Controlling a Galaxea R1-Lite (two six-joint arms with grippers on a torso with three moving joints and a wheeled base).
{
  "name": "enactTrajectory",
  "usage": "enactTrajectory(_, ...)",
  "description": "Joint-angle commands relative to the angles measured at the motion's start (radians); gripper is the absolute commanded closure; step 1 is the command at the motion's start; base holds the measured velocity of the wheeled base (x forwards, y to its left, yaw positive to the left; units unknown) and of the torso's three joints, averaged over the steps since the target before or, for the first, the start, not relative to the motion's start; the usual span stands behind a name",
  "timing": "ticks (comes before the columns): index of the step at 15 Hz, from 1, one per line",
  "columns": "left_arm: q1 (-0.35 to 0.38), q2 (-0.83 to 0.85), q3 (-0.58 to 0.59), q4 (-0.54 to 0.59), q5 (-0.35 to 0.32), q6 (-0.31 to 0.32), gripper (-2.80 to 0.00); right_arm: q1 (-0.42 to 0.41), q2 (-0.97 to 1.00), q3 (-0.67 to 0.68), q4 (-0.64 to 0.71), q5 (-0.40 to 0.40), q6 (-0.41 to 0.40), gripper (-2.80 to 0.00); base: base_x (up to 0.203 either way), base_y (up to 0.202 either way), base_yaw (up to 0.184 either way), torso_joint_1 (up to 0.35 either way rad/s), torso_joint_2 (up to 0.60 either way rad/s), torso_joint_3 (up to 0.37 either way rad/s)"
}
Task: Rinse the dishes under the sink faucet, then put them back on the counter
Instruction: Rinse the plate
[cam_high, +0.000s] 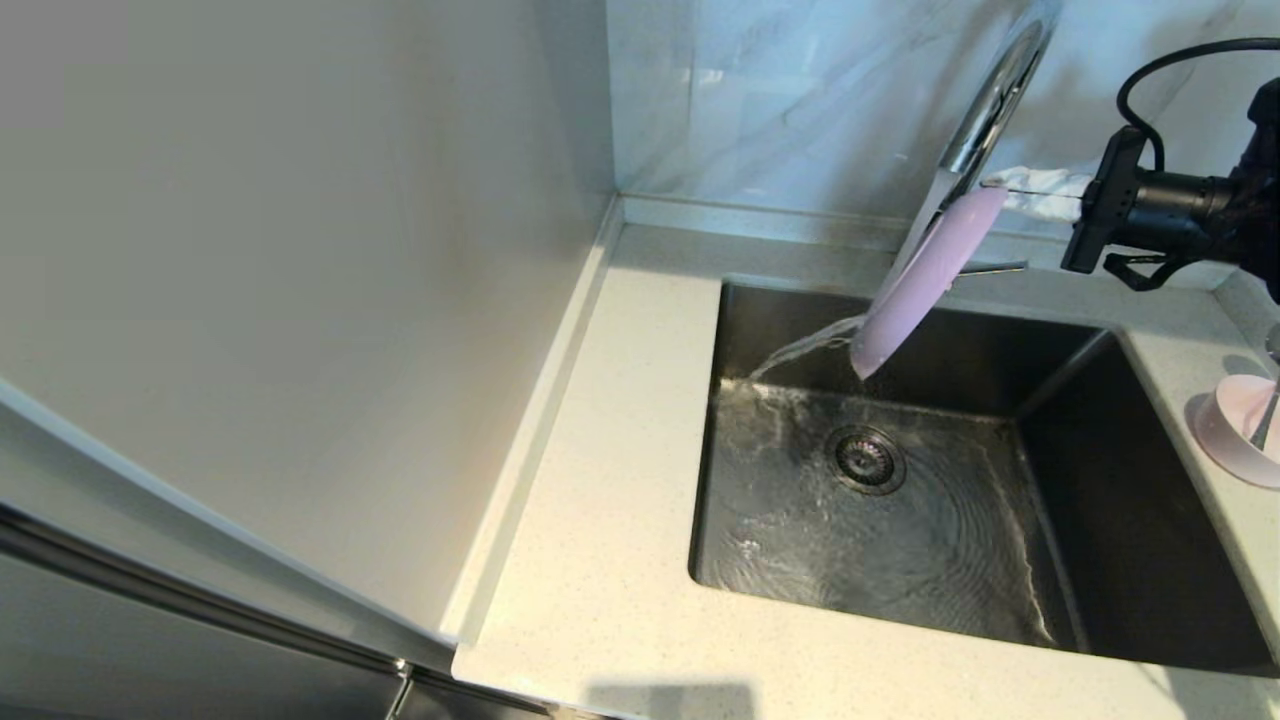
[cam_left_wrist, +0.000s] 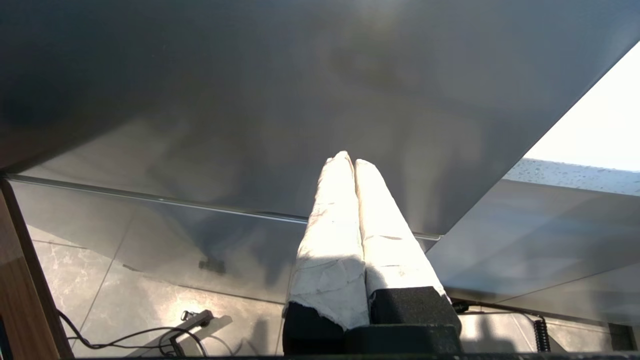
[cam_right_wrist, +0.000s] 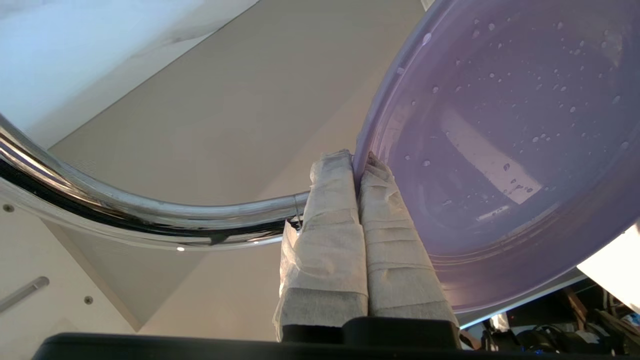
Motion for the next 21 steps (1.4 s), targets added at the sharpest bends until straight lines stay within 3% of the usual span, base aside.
enactTrajectory(1, 0.000, 0.000, 0.000, 0.000, 0.000, 0.000, 0.00, -0.006, -0.003, -0.001, -0.003, 0.008, 0.010, 0.00, 0.000, 0.000, 0.000, 0.000, 0.00, 0.000)
enactTrajectory(12, 0.000, 0.000, 0.000, 0.000, 0.000, 0.000, 0.00, -0.101, -0.112, 0.100, -0.006, 0.033, 0.002, 0.00, 0.000, 0.000, 0.000, 0.000, 0.00, 0.000)
enactTrajectory(17, 0.000, 0.000, 0.000, 0.000, 0.000, 0.000, 0.00, -0.271, -0.258, 0.159, -0.001, 0.029, -0.048, 0.00, 0.000, 0.000, 0.000, 0.000, 0.00, 0.000)
enactTrajectory(21, 0.000, 0.000, 0.000, 0.000, 0.000, 0.000, 0.00, -0.378, -0.342, 0.097, 0.057, -0.010, -0.053, 0.00, 0.000, 0.000, 0.000, 0.000, 0.00, 0.000)
